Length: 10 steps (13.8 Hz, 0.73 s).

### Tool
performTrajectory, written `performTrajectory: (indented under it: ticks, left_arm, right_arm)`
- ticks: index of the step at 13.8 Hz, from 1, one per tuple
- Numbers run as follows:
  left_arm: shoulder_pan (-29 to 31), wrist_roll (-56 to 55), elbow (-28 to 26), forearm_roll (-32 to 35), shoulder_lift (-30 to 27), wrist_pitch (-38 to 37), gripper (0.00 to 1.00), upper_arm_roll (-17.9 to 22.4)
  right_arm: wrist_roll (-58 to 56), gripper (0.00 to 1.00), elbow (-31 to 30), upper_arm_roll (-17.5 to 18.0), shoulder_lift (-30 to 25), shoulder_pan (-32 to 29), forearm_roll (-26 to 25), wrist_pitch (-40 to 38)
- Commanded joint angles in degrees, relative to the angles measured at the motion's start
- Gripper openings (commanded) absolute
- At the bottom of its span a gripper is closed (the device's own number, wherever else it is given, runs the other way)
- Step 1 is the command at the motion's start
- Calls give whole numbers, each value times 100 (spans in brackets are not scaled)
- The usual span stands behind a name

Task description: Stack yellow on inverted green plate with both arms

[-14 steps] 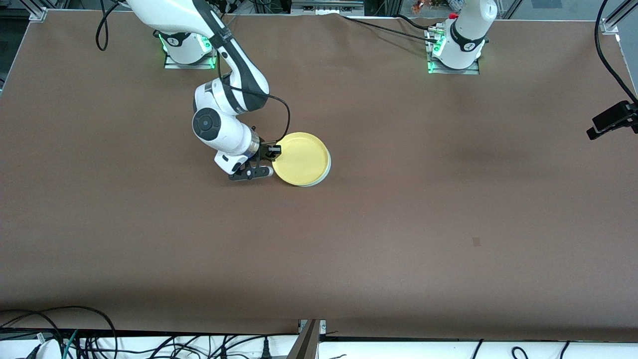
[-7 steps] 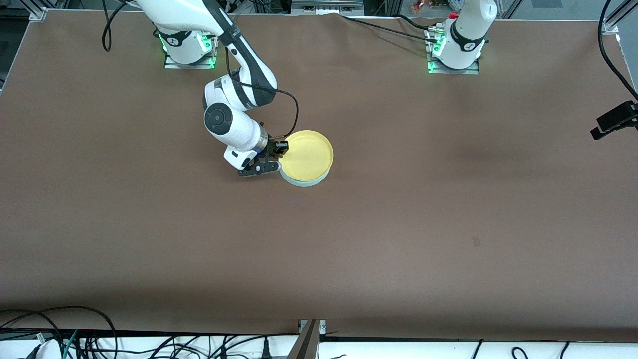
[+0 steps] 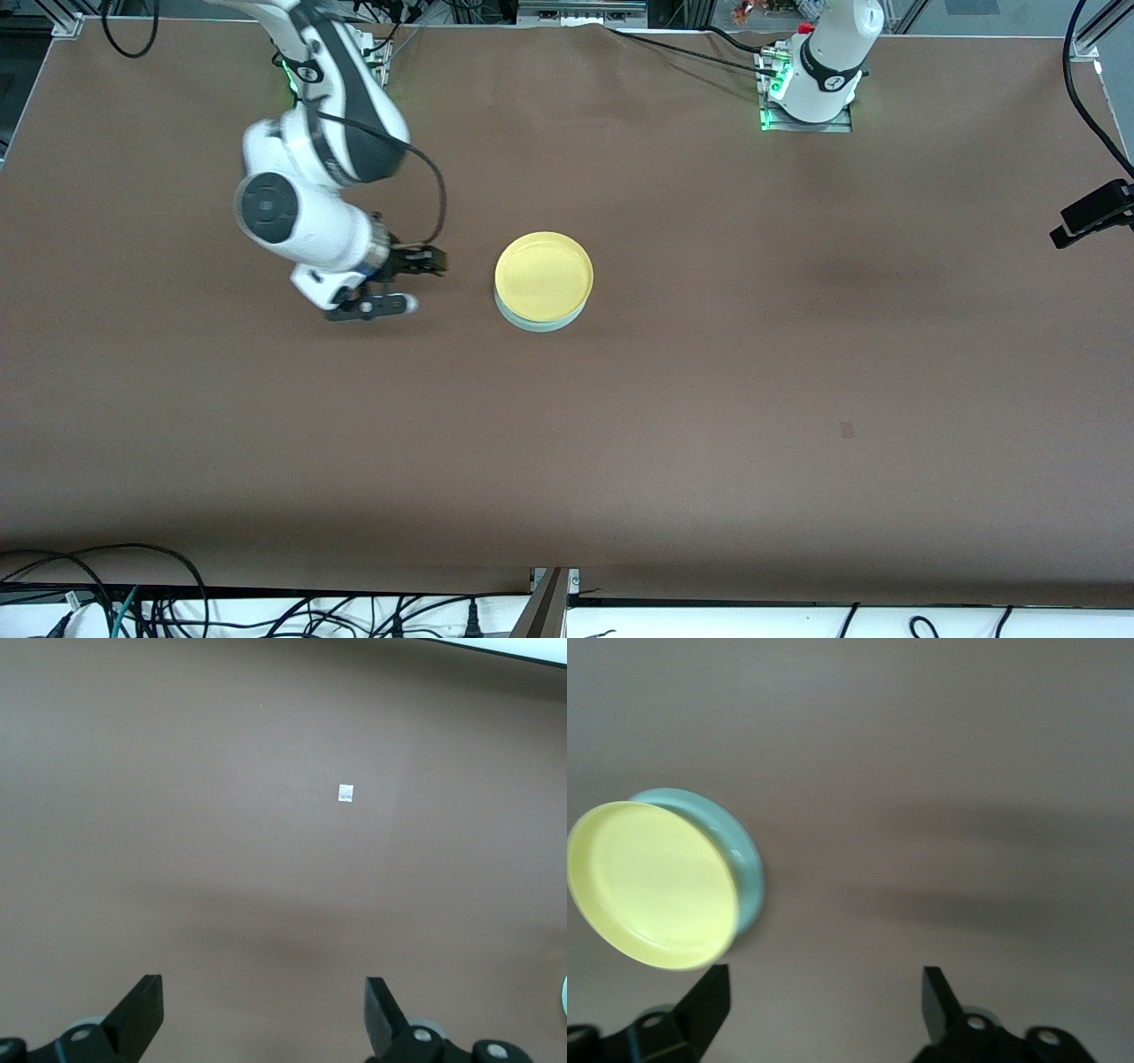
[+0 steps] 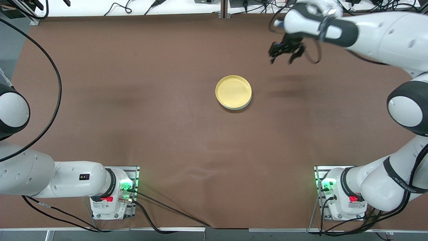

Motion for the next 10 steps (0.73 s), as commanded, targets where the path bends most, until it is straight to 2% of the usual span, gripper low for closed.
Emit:
performTrajectory:
  ticks: [1,3,5,6,9,10]
  left_arm:
    - [22,-15,134,110,49,-24,100,-38]
    - [22,-15,134,110,49,-24,100,-38]
    - [22,-15,134,101,49,-33,100,-38]
    - [22,-15,134,101,49,-33,100,-38]
    - [22,-15,134,92,49,-33,100,-38]
    - [22,-15,134,84,49,-33,100,-38]
  right_arm:
    - [-30,100,1273,-422,66,-24,-744,-1638]
    - [-56,100,1943,-843,118,-182,-764,-2318]
    - [-292,100,1936,-898,-91,-602,-773,-2364]
    - [-424,100,1928,-767,-171,-979,-782,-2434]
    - [-917,100,1630,259,-644,-2473,-947,-2356]
    - [-926,100,1307,445,-881,-2781,-1149,-2051]
